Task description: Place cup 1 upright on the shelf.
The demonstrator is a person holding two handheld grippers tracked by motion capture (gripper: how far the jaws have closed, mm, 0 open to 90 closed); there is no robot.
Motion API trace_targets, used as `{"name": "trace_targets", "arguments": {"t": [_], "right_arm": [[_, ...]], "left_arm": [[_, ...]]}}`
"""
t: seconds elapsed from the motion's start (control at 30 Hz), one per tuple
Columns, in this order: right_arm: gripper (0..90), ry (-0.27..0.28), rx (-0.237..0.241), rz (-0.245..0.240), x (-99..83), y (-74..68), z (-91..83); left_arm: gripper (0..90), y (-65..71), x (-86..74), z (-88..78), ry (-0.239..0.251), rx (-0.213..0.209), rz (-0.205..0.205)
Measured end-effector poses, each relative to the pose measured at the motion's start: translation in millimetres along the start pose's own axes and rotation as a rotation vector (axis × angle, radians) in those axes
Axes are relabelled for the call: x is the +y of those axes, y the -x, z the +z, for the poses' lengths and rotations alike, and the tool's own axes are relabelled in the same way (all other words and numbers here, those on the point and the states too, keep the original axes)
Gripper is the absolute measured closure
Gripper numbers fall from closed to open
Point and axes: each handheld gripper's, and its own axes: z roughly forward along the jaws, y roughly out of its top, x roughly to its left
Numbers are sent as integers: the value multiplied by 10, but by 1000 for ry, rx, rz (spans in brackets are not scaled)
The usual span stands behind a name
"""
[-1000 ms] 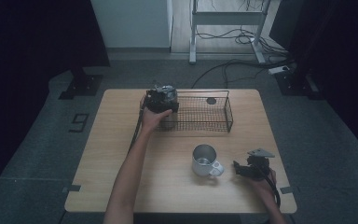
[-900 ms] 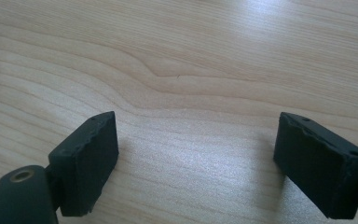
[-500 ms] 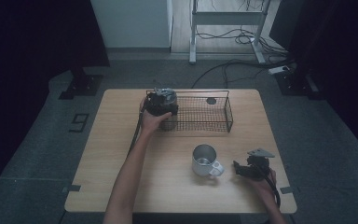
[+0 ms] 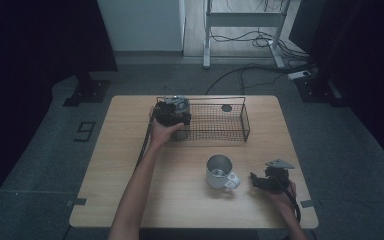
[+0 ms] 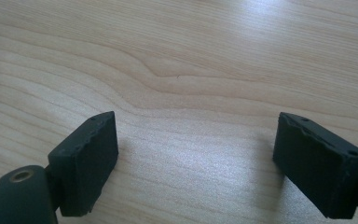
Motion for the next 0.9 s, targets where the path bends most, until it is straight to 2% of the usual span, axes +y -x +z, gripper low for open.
{"name": "trace_targets", "arguments": {"t": [0.3,0.4,0.9], "right_arm": [[136,0,0,0,0,-1,0],[136,0,0,0,0,0,0],[133,-2,-1,4,1,0,0]], "left_arm": [[0,-3,46,-225,61,-14,2],[0,-5,36,-326,85,-18,15],[1,-38,-191,-683,103,-56,7]]}}
